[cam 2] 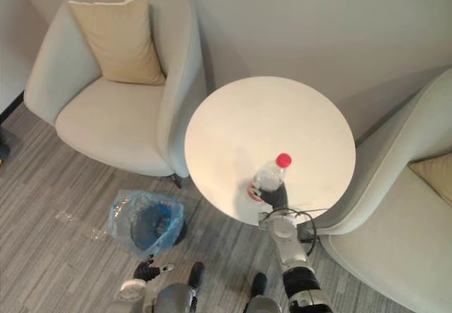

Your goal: Gather rubbish on tea table into small bin, then transfer packed bag to large trash can.

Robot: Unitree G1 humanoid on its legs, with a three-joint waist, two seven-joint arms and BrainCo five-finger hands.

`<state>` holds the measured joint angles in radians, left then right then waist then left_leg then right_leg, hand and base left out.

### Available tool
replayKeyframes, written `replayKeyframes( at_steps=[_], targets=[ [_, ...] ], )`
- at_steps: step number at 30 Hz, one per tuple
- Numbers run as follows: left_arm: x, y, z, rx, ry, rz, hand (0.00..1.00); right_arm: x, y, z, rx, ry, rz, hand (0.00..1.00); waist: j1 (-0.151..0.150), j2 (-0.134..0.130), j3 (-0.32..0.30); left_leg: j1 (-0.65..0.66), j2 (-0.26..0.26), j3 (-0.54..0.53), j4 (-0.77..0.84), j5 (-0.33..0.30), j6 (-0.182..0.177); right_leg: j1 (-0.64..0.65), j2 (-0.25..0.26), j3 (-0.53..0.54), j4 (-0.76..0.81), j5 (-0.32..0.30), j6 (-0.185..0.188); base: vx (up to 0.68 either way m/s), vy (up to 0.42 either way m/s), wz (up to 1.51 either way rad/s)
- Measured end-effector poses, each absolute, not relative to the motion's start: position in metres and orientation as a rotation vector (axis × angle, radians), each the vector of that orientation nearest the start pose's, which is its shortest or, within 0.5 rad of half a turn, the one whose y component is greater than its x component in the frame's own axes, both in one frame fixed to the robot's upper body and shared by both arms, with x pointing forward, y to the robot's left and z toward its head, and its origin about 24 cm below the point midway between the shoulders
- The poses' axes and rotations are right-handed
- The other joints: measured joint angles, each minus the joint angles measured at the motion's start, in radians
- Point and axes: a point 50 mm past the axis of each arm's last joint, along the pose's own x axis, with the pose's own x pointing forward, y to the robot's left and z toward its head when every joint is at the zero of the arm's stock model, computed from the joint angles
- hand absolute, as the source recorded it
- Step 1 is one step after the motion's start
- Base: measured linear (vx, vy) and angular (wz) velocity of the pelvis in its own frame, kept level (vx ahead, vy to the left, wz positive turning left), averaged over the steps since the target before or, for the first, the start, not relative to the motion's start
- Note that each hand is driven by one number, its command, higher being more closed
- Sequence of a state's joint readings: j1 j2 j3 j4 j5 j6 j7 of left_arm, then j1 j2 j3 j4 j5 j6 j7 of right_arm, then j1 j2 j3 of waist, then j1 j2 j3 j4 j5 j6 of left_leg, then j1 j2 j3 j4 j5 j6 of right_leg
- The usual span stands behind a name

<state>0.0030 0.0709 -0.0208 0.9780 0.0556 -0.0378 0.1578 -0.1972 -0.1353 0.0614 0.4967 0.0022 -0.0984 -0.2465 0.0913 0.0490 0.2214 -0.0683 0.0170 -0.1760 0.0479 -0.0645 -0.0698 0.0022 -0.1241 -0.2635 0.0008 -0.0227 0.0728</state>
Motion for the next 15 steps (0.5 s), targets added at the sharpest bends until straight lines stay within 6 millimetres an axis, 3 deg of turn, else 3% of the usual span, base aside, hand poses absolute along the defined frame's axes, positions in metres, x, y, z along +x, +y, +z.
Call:
replayKeyframes(
  at_steps=[4, 8, 15],
  targets=[
    [0.144, 0.181, -0.144, 0.206, 0.933, 0.144, 0.00, 0.272, -0.174, -0.006, -0.173, 0.165, -0.173, 1.00, 0.000, 0.000, 0.000, 0.006, 0.001, 0.003, 0.002, 0.000, 0.000, 0.001, 0.000, 0.011, 0.007, 0.000, 0.000, -0.02, 0.012, -0.04],
    [0.143, 0.181, -0.145, 0.219, 0.939, 0.138, 0.00, 0.250, -0.176, -0.001, -0.156, 0.126, -0.154, 1.00, -0.003, -0.002, 0.000, 0.040, 0.004, 0.031, 0.001, -0.003, 0.003, 0.017, 0.001, 0.048, 0.009, 0.000, 0.000, -0.04, 0.017, -0.19],
    [0.138, 0.184, -0.147, 0.255, 0.962, 0.123, 0.00, 0.219, -0.179, -0.003, -0.136, 0.132, -0.142, 1.00, -0.037, -0.018, -0.014, 0.071, 0.010, 0.064, -0.001, -0.004, 0.002, 0.028, 0.005, 0.092, 0.007, 0.001, 0.005, -0.06, 0.008, -0.15]
  ],
)
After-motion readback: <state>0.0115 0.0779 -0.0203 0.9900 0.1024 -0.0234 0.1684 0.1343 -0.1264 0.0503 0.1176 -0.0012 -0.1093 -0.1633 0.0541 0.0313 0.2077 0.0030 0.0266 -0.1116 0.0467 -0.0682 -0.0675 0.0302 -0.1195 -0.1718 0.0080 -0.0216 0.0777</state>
